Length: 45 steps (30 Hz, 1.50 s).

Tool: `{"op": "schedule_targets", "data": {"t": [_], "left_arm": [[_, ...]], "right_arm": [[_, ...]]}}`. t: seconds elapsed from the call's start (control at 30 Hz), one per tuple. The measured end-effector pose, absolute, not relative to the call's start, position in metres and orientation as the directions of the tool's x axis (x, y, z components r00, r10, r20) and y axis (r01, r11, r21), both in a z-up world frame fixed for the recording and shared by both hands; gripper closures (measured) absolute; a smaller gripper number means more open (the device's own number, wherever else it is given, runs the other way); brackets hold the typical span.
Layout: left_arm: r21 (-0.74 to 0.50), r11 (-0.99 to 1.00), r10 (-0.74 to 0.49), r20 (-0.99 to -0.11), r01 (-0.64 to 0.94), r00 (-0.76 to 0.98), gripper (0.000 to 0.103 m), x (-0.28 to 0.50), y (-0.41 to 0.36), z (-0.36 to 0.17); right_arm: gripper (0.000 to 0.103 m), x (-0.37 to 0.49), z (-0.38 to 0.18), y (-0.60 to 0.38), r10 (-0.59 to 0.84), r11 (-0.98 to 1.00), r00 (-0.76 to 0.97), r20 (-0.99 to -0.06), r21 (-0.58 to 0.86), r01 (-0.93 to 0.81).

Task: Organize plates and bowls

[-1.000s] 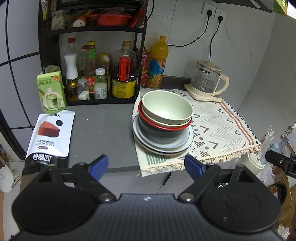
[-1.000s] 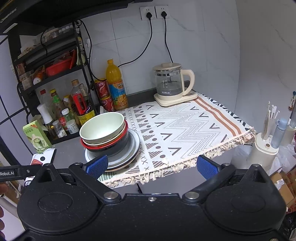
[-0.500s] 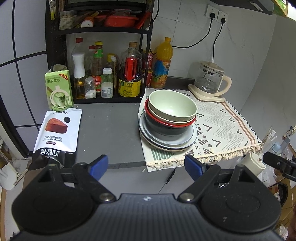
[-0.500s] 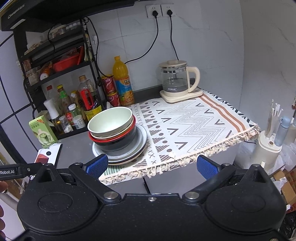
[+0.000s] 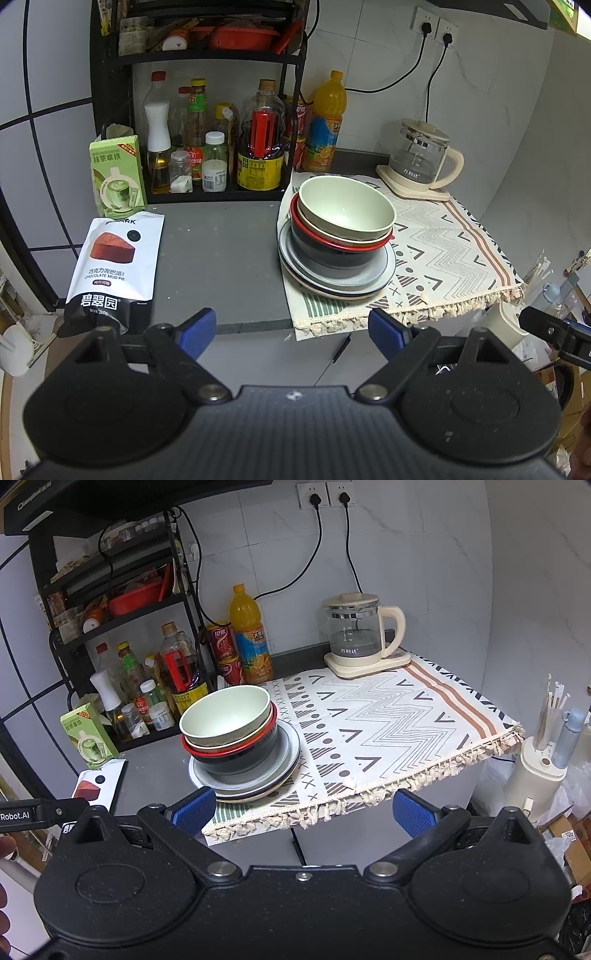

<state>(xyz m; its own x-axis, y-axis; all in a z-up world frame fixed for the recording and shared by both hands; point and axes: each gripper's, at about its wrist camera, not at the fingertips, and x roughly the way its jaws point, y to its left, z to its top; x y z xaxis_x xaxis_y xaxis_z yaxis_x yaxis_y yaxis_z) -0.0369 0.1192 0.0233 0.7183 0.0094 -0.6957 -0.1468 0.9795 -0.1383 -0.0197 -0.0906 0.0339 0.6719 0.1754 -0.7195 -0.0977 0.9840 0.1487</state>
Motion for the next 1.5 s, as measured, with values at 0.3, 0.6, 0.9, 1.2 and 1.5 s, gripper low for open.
{"op": "schedule_targets", "data": {"t": [0.3,0.6,0.9,1.2,1.5], "left_arm": [[-0.141,0.978,0.011,-0.706,-0.155,0.709,0.015,-0.039,0.119,0.022],[-0.141,0.978,0.011,-0.704,-0.156,0.71,0.015,-0.042,0.119,0.022],[-0.135,0.981,0.004,-0.711,-0.141,0.703,0.015,-0.04,0.115,0.021],[-0.141,0.979,0.003,-0.71,-0.146,0.704,0.015,-0.036,0.117,0.019],[-0.149,0.979,-0.008,-0.712,-0.14,0.702,0.015,-0.032,0.119,0.015]], "right_arm": [[0.0,-0.021,0.031,-0.092,0.175,0.984,0.662,-0.729,0.147,-0.098],[0.0,-0.023,0.029,-0.092,0.198,0.98,0.65,-0.734,0.157,-0.122],[0.0,-0.023,0.027,-0.094,0.19,0.982,0.645,-0.74,0.156,-0.11],[0.0,-0.02,0.027,-0.093,0.188,0.982,0.643,-0.743,0.146,-0.118],[0.0,-0.019,0.025,-0.087,0.156,0.988,0.643,-0.75,0.111,-0.111]]}}
